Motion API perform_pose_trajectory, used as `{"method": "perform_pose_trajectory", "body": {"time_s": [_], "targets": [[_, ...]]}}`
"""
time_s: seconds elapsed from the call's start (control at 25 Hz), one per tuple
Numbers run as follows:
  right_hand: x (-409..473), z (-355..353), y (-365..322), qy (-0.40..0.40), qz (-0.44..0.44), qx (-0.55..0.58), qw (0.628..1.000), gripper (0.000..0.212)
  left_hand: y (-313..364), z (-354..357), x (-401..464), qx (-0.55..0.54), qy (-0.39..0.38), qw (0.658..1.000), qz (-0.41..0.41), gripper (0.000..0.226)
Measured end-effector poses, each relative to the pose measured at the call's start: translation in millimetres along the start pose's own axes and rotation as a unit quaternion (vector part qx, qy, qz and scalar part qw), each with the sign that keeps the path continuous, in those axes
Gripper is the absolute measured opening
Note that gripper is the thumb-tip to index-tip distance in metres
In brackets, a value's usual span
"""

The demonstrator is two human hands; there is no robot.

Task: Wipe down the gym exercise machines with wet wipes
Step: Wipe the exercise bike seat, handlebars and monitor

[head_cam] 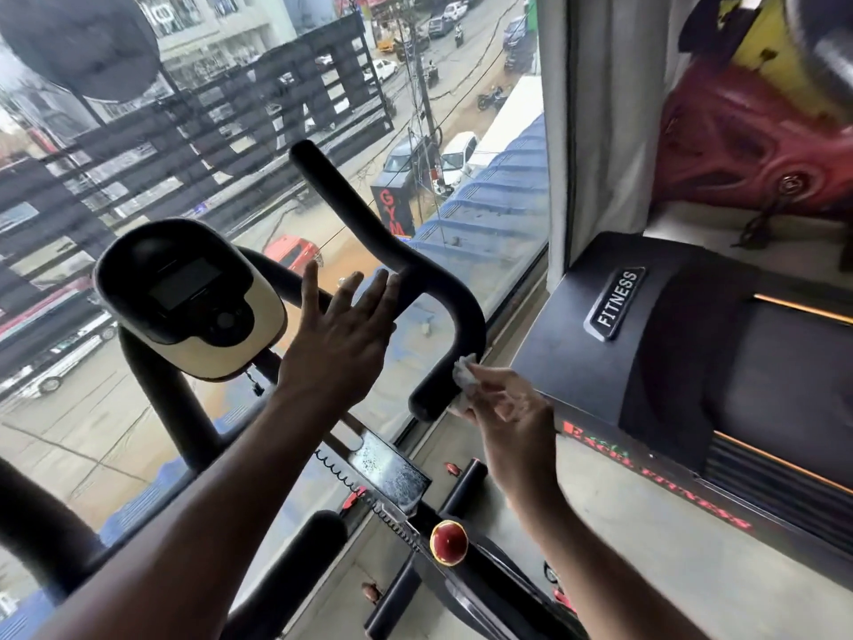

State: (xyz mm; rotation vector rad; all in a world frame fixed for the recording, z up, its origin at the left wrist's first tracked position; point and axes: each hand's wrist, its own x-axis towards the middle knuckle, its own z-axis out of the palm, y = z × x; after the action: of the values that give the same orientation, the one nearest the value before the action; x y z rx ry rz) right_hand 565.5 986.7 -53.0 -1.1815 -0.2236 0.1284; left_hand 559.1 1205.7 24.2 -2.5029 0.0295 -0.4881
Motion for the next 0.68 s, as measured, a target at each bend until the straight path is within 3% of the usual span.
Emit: {"method": "perform_pose_trajectory", "body": {"time_s": [0.12, 0.24, 0.36, 0.44, 0.56, 0.6, 0.68], "targets": [[-4.1, 4.6, 7.4, 0.012, -0.053, -0.096, 0.994, 0.018, 0.8, -1.0, -1.6, -0.002, 0.015, 1.0, 0.002, 0.06], [28.7, -4.1, 11.3, 0.044, -0.049, -0.142, 0.988, 0.014, 0.6, -0.2, -0.5, -0.003, 0.029, 1.0, -0.005, 0.061], [80.5, -12.8, -4.1, 0.019, -0.096, -0.239, 0.966, 0.012, -0.1, 1.8, 1.3, -0.001, 0.038, 0.999, -0.009, 0.059], [116.8, -6.8, -18.6, -0.068, -0.199, -0.386, 0.898, 0.017, 1.7, 0.4, 1.7, -0.007, 0.039, 0.999, -0.011, 0.058], [158.8, 22.7, -41.7, -0.216, -0.319, -0.585, 0.714, 0.028, 2.3, -8.2, 3.8, -0.005, 0.023, 0.998, -0.058, 0.059], [166.0, 33.1, -49.7, -0.247, -0.345, -0.622, 0.658, 0.023, 1.6, -11.5, 1.8, -0.006, 0.017, 0.996, -0.084, 0.061], [174.0, 45.2, -64.7, -0.287, -0.365, -0.663, 0.587, 0.01, 2.5, -11.0, -9.2, -0.015, 0.019, 0.994, -0.105, 0.063]]}}
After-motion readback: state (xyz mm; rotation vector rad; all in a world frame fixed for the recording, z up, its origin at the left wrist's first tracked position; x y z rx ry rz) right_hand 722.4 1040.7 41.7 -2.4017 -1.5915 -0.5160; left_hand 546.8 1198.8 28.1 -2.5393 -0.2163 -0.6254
